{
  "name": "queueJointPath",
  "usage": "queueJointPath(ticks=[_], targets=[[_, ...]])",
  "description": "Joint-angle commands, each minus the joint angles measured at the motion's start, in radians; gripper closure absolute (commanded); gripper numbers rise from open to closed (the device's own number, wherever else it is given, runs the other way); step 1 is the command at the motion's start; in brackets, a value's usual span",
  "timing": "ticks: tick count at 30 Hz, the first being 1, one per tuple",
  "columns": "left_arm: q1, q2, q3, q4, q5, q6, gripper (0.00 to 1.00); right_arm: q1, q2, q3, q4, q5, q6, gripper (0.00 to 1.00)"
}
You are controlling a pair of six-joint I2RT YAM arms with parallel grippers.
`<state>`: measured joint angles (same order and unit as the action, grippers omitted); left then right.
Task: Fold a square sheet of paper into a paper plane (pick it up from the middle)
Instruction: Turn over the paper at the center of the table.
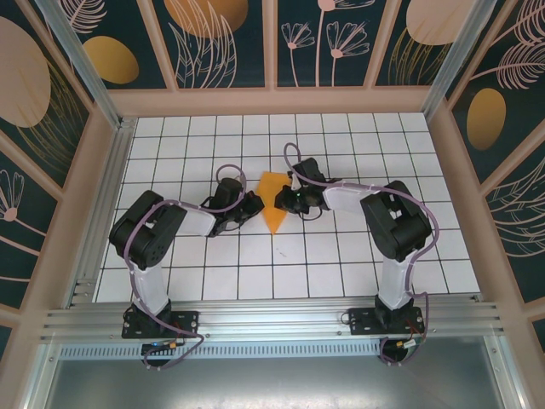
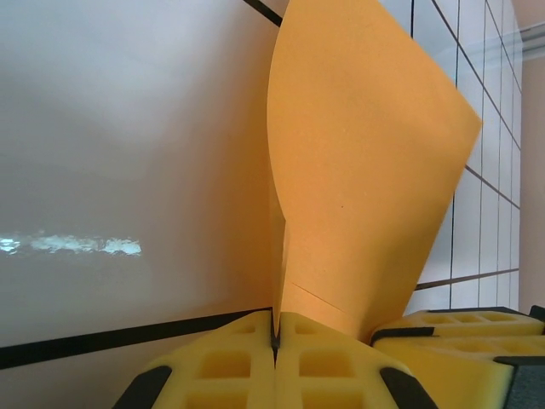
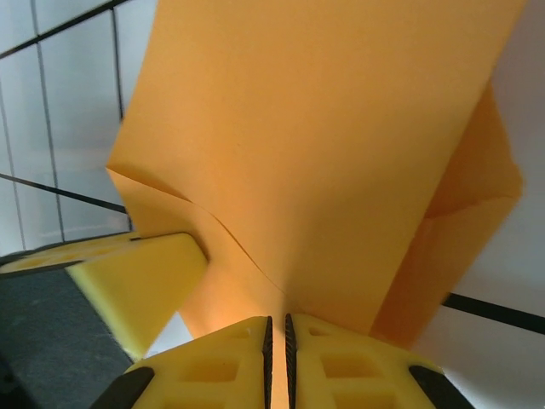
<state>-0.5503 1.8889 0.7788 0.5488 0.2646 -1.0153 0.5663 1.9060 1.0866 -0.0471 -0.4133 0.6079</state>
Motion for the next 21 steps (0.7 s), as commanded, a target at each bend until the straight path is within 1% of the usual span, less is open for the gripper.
queueJointPath(ticks=[1, 10, 16, 21], targets=[[-0.008, 0.024, 0.033, -0.023, 0.021, 0.03, 0.96, -0.014, 0.015, -0.027, 0.014, -0.016, -0.001, 0.83], [-0.014, 0.04, 0.054, -0.023, 0.047, 0.028, 0.95, -0.014, 0.044, -0.025, 0.029, -0.035, -0.008, 0.83], [-0.015, 0.048, 0.061, -0.037, 0.034, 0.023, 0.95, -0.014, -0.012, -0.058, 0.067, -0.039, -0.011, 0.82], [-0.016, 0.048, 0.066, -0.05, 0.013, 0.013, 0.95, -0.013, 0.012, -0.048, 0.029, -0.045, -0.024, 0.82]])
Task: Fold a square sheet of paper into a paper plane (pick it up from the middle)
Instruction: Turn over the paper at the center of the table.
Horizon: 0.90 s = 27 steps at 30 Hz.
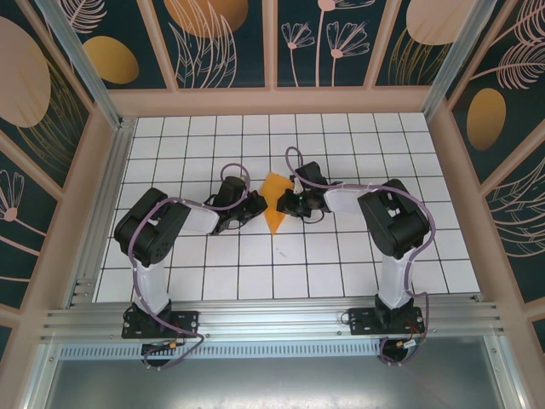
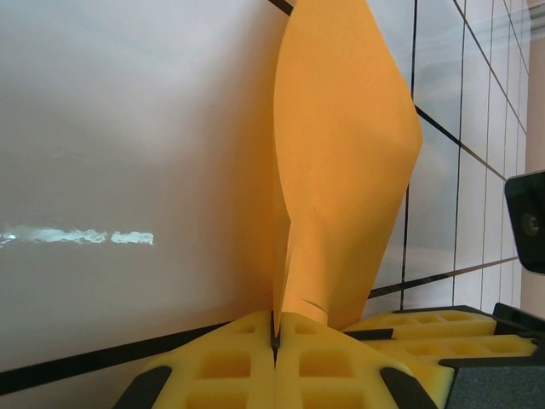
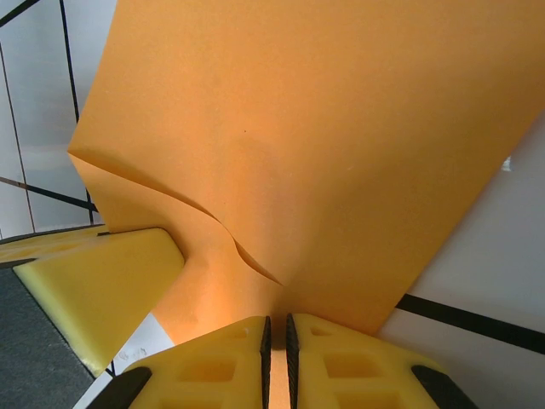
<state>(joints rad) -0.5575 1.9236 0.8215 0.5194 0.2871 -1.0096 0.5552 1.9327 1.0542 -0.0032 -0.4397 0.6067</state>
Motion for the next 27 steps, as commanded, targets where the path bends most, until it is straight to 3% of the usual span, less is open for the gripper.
queueJointPath(ticks=[1, 9, 22, 27], targets=[[-0.009, 0.013, 0.021, -0.021, -0.013, 0.004, 0.95, -0.003, -0.02, -0.021, -0.012, -0.02, -0.022, 0.82], [-0.01, 0.021, 0.033, -0.036, -0.031, -0.009, 0.96, -0.003, -0.075, -0.079, 0.035, -0.091, -0.038, 0.76], [-0.012, 0.014, 0.031, -0.051, -0.045, -0.008, 0.96, -0.002, -0.156, -0.099, 0.124, -0.077, 0.0, 0.71], [-0.013, 0.015, 0.034, -0.054, -0.043, -0.006, 0.96, -0.002, -0.118, -0.081, 0.087, -0.054, 0.009, 0.72]])
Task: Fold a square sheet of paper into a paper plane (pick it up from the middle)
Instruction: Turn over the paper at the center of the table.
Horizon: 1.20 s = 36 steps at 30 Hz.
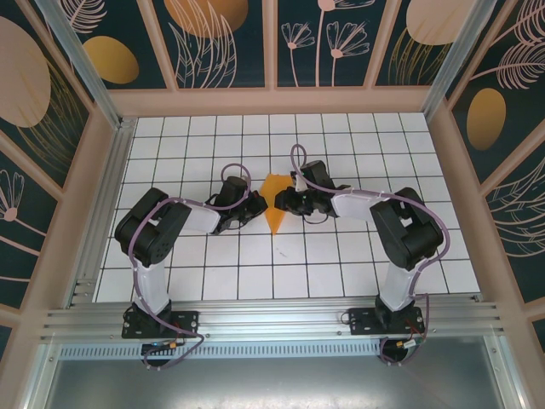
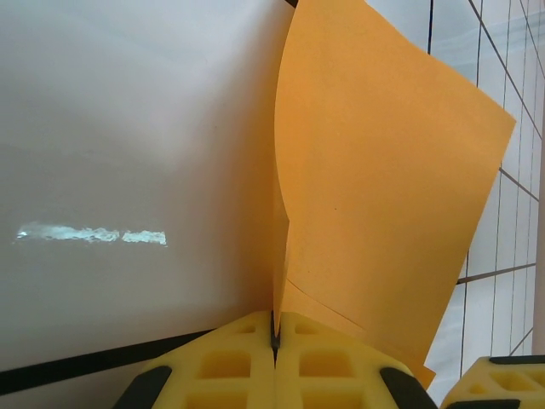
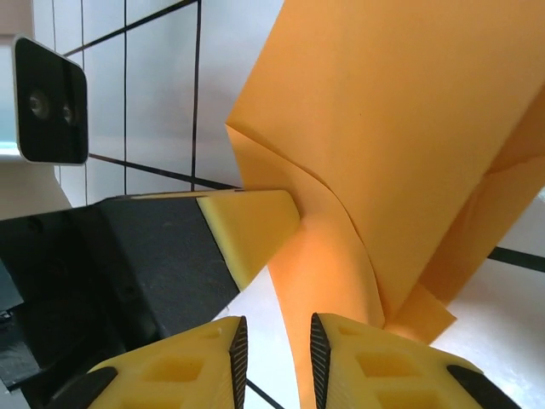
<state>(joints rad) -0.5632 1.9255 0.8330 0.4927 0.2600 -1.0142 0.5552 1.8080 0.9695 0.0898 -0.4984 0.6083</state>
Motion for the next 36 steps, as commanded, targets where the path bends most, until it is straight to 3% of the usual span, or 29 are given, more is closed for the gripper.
queueJointPath(ticks=[1, 10, 15, 17, 25, 31, 36], targets=[[-0.007, 0.013, 0.023, -0.027, -0.016, -0.001, 0.96, -0.002, 0.016, 0.007, -0.019, 0.012, 0.005, 0.73], [-0.007, -0.003, 0.022, -0.031, -0.018, 0.004, 0.96, -0.002, 0.08, 0.027, -0.087, 0.068, 0.005, 0.81], [-0.007, -0.034, 0.009, 0.01, 0.013, 0.015, 0.8, -0.002, 0.121, 0.041, -0.105, 0.081, 0.008, 0.83], [-0.007, -0.037, 0.012, 0.011, 0.02, 0.022, 0.78, -0.003, 0.129, 0.05, -0.125, 0.094, 0.011, 0.84], [-0.007, -0.061, 0.006, 0.049, 0.014, 0.053, 0.78, -0.032, 0.158, 0.083, -0.227, 0.143, 0.025, 0.87], [-0.012, -0.046, 0.041, 0.01, -0.001, 0.086, 0.89, -0.032, 0.172, 0.108, -0.277, 0.161, 0.028, 0.87], [-0.024, -0.031, 0.067, -0.006, 0.019, 0.109, 0.87, -0.034, 0.175, 0.109, -0.282, 0.158, 0.039, 0.87]])
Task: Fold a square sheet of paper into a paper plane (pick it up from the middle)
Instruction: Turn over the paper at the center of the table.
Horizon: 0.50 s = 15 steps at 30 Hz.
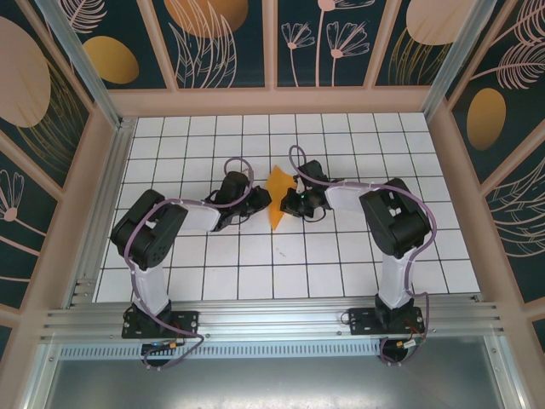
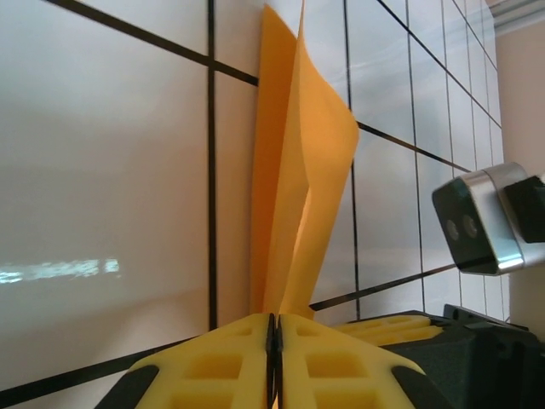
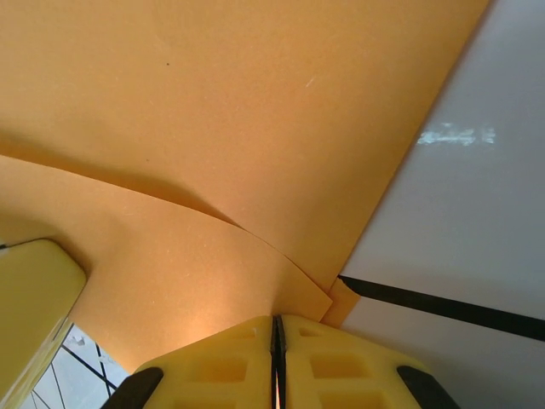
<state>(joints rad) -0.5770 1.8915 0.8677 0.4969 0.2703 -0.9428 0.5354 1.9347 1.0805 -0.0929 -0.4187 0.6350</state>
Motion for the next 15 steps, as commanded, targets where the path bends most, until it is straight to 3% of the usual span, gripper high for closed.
queueJointPath(ticks=[1, 15], targets=[[-0.011, 0.003, 0.034, -0.005, 0.021, 0.038, 0.86, -0.014, 0.05, -0.001, -0.099, 0.075, 0.014, 0.87], [-0.03, 0.051, 0.066, 0.081, 0.072, -0.041, 0.78, -0.023, 0.057, -0.029, -0.046, 0.007, 0.05, 0.89]])
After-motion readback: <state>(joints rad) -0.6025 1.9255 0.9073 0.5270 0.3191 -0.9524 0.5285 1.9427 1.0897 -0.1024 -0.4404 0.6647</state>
